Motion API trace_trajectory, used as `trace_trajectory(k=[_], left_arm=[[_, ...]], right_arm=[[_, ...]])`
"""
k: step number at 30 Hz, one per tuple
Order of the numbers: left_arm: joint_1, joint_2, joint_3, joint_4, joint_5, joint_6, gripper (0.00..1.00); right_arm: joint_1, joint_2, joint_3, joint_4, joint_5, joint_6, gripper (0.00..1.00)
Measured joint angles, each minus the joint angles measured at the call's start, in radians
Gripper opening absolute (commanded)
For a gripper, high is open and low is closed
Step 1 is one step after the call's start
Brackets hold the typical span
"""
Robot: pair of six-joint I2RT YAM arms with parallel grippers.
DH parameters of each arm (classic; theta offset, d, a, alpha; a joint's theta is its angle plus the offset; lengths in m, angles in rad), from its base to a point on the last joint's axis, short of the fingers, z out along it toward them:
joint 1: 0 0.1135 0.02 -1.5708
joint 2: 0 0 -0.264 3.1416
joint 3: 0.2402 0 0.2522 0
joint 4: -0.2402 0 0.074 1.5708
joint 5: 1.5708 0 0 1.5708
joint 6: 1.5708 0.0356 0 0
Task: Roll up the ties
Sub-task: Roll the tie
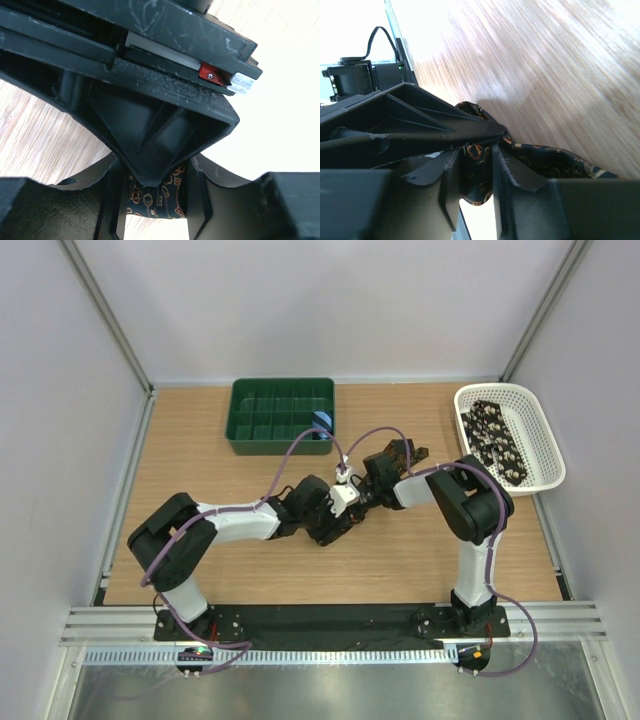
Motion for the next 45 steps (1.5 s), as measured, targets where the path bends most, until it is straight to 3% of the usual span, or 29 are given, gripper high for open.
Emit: trace_trajectory(k=[10, 24, 28, 29, 34, 45], left_arm=[[-0.011, 0.000, 0.000, 0.005, -0.009, -0.003, 0.30], [-0.022, 0.003, 0.003, 0.005, -0.026, -0.003, 0.24], [-0.023, 0.005, 0.004, 0.006, -0.026, -0.003, 0.23], [-0.023, 0.005, 0.005, 0.006, -0.026, -0.003, 0.22], [-0.025, 0.005, 0.005, 0.005, -0.026, -0.003, 0.21], [-0.027, 0.005, 0.006, 0.005, -0.024, -0.003, 0.19]], right_arm=[[0.000, -0.038, 0.000, -0.058, 0.047, 0.008, 0.48], [-0.051, -0.079, -0.001, -0.121, 0.082, 0.019, 0.49], [-0.105, -0.109, -0.028, -0.117, 0.094, 0.028, 0.41], [-0.117, -0.120, -0.039, -0.115, 0.098, 0.031, 0.29], [-0.143, -0.155, -0.075, -0.092, 0.091, 0.057, 0.12], [-0.080, -0.171, -0.137, 0.071, 0.018, 0.191, 0.09]])
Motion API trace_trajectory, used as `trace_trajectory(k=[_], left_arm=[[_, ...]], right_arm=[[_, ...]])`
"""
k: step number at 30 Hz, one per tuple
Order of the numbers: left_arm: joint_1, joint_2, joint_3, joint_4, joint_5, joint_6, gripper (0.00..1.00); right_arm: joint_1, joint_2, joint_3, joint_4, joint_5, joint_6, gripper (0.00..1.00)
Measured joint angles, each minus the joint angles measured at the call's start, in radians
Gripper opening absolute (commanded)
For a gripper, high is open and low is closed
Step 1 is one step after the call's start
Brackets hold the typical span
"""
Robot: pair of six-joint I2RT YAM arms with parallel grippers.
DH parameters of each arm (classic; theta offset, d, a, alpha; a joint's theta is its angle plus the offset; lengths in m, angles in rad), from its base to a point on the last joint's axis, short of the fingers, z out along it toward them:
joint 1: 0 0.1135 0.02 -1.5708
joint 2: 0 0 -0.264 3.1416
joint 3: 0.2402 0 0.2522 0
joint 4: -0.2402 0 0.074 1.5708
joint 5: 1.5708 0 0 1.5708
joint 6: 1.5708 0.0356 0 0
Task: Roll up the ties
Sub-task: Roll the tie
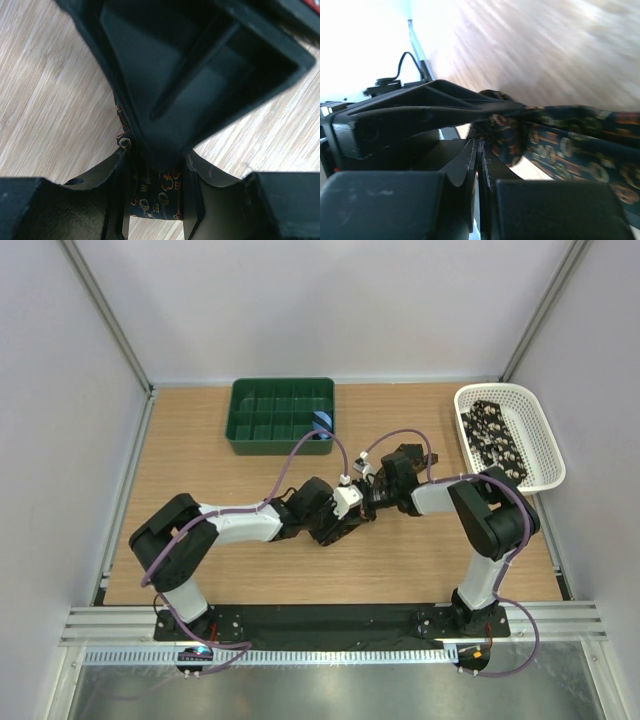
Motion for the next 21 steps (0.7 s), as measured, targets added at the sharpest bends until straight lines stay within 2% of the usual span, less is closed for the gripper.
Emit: trace_trajectory(k=[5, 14, 17, 20, 21], left_arm=[[-0.004, 0.003, 0.006, -0.004, -0.001, 0.001, 0.18], [-0.016, 0.010, 0.013, -0.010, 0.004, 0.006, 0.18], [-0.021, 0.010, 0.017, -0.016, 0.001, 0.008, 0.24], [-0.027, 0.011, 0.023, -0.027, -0.010, 0.012, 0.38], [-0.031, 0.013, 0.027, -0.033, -0.016, 0.014, 0.46]], right_arm=[[0.018, 0.000, -0.018, 0.082, -0.030, 0.065, 0.09], [0.031, 0.078, -0.017, 0.089, -0.039, 0.039, 0.08], [0.031, 0.086, 0.005, 0.048, -0.046, 0.000, 0.08], [0.031, 0.087, 0.015, 0.023, -0.050, -0.035, 0.08], [0.031, 0.087, 0.018, 0.015, -0.052, -0.045, 0.08]])
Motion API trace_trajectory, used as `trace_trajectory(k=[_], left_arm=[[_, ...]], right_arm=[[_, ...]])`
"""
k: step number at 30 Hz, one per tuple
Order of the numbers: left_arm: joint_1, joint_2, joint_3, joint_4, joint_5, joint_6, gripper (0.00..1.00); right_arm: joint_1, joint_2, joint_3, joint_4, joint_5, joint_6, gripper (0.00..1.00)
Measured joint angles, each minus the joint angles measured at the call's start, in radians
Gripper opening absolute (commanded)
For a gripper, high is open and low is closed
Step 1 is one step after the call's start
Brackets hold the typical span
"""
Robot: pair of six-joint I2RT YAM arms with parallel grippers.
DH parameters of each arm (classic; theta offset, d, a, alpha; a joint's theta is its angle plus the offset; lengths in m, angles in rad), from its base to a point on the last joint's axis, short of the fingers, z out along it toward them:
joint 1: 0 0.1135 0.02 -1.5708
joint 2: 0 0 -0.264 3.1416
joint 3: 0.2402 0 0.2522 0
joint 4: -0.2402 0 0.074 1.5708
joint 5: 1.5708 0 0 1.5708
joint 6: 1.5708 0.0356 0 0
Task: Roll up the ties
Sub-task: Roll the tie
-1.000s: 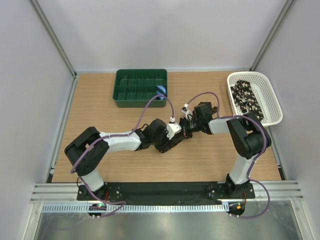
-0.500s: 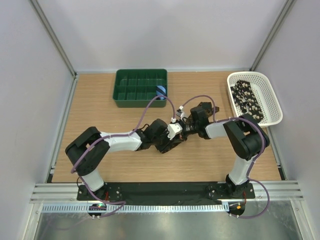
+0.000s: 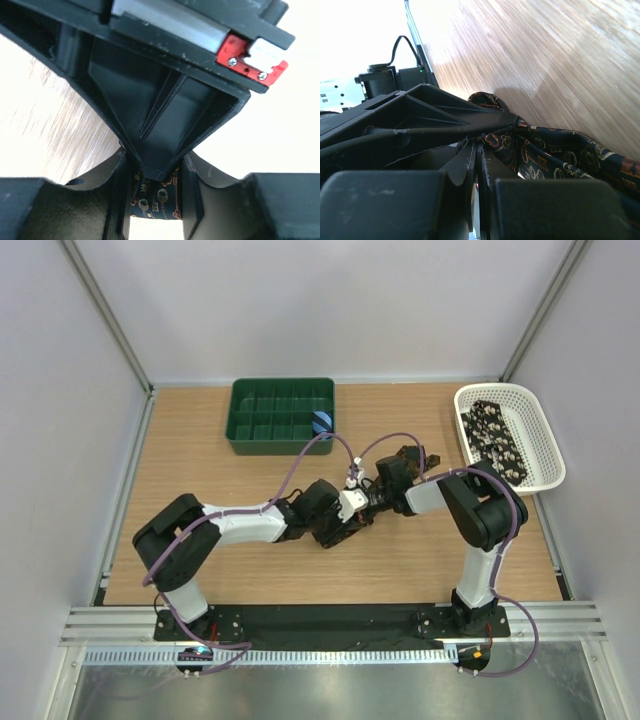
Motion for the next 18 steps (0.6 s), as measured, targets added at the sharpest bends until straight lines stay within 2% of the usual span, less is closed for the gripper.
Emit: trace_trajectory(k=[1, 3, 6, 10, 14, 18], left_arm=[[-0.003, 0.000, 0.003, -0.005, -0.005, 0.003, 0.51], [-0.008, 0.000, 0.008, -0.020, -0.010, 0.007, 0.69], [-0.015, 0.002, 0.020, -0.053, -0.002, 0.009, 0.72], [-0.017, 0.012, 0.040, -0.082, 0.005, 0.008, 0.73], [-0.017, 0.021, 0.055, -0.093, 0.008, 0.009, 0.69], [-0.017, 0.023, 0.056, -0.098, 0.008, 0.009, 0.55]], right_arm=[[0.000, 0.000, 0.002, -0.005, -0.001, -0.007, 0.08], [0.000, 0.005, 0.004, -0.015, 0.007, -0.028, 0.08], [0.000, 0.021, 0.007, -0.028, 0.008, -0.049, 0.08], [0.000, 0.022, 0.014, -0.036, 0.009, -0.061, 0.08], [0.000, 0.022, 0.016, -0.040, 0.010, -0.074, 0.07], [0.000, 0.022, 0.016, -0.040, 0.010, -0.076, 0.08]])
